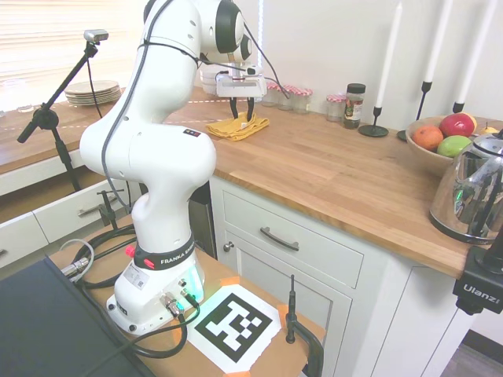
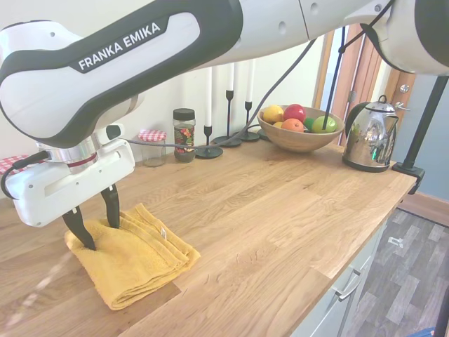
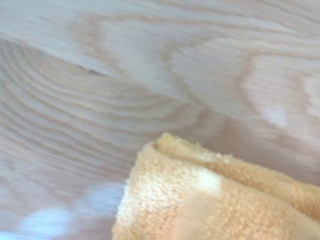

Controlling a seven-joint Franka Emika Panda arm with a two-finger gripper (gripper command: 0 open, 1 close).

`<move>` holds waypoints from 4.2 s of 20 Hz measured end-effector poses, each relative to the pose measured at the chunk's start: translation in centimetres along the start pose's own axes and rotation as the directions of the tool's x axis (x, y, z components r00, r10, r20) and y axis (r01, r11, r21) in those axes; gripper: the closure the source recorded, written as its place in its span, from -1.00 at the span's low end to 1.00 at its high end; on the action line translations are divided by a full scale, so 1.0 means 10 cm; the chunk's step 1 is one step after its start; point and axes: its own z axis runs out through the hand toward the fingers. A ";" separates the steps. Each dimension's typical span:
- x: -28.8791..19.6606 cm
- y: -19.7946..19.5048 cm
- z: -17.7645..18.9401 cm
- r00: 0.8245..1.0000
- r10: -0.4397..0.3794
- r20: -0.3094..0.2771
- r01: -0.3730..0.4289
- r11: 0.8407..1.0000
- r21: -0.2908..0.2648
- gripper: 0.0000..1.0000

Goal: Wipe the counter

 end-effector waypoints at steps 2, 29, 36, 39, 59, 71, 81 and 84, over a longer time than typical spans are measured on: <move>0.02 0.01 0.00 1.000 0.004 -0.003 -0.004 1.000 0.000 1.00; 0.44 0.29 0.03 0.999 0.050 -0.005 -0.049 0.999 0.014 1.00; 1.06 0.93 0.11 0.995 0.101 0.010 -0.102 0.993 0.054 1.00; 1.36 1.41 0.17 0.991 0.131 0.015 -0.132 0.989 0.069 1.00; 2.17 4.21 0.56 0.953 0.297 0.058 -0.303 0.935 0.187 1.00; 2.22 4.92 0.67 0.929 0.361 0.076 -0.369 0.902 0.225 1.00; 2.19 4.85 0.65 0.941 0.336 0.046 -0.338 0.918 0.206 1.00; 2.16 4.73 0.62 0.948 0.317 0.020 -0.315 0.933 0.171 1.00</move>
